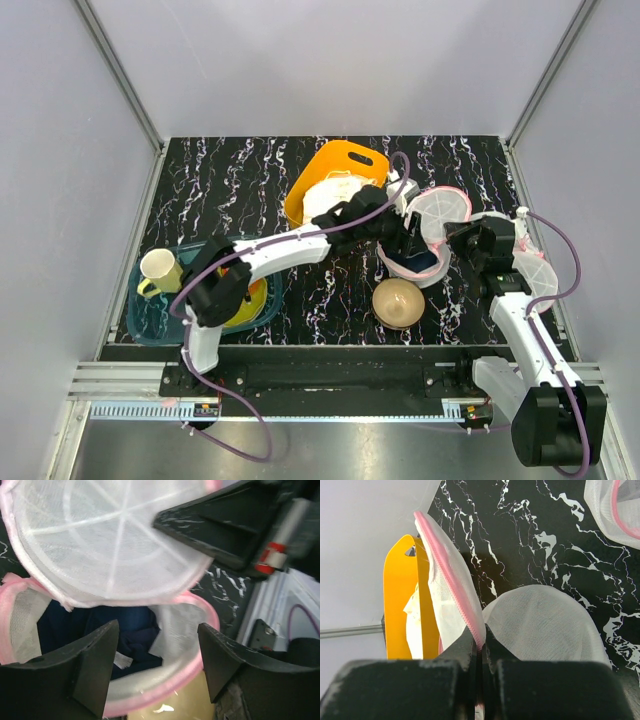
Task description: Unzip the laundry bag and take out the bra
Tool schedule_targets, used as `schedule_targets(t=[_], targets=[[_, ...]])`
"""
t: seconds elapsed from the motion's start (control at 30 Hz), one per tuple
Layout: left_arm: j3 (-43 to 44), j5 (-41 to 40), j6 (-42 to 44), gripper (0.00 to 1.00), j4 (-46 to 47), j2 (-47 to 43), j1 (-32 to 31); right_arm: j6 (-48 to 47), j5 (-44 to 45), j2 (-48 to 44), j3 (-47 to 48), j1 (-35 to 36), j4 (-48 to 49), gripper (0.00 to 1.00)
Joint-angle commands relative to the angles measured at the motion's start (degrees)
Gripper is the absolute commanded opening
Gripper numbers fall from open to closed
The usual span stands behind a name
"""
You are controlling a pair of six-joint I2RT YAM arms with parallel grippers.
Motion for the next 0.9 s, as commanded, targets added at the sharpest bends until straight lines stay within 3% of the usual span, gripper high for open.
schedule_targets(t=[0.0,0.1,0.23,0.47,0.7,0.73,0.77,0.83,0.87], targets=[[5.9,-5.0,2.9,0.66,1.2,5.5,0.2,-0.8,-0.2,-0.2,0.9,-0.2,2.2,0.0],[5.9,-6.2,4.0,0.61,0.4,6.9,0.1,-1.2,0.2,-1.0,1.0,-0.2,1.3,0.0],[3.6,-7.8,4.6,0.62,1.4,7.2,-0.1,-1.5,0.9,-2.0,1.0,-0.3,0.7,0.0],[8.0,-11.0,7.2,0.76,-1.8,13.8,-1.8,-0.8,0.8,-2.8,2.1,-0.4,0.3,0.0],[12.0,-15.9,10.1,0.75,-4.0,19.7,-4.2,-0.7,1.2,-3.7,2.5,-0.5,-0.5,0.0],[12.2,-15.8,10.1,0.73,-4.2,19.9,-4.3,-0.8,1.3,-3.8,2.6,-0.5,-0.6,0.0],[12.1,-15.8,10.0,0.62,-5.0,19.8,-4.3,-0.8,1.5,-3.8,2.6,-0.5,-0.7,0.0],[10.9,-16.6,10.1,0.33,-5.2,17.5,-4.2,-1.0,1.8,-4.1,2.6,-0.6,-1.0,0.0],[10.3,-17.4,10.0,0.07,-5.9,14.5,-4.3,-1.1,2.0,-4.1,2.6,-0.7,-1.4,0.0]])
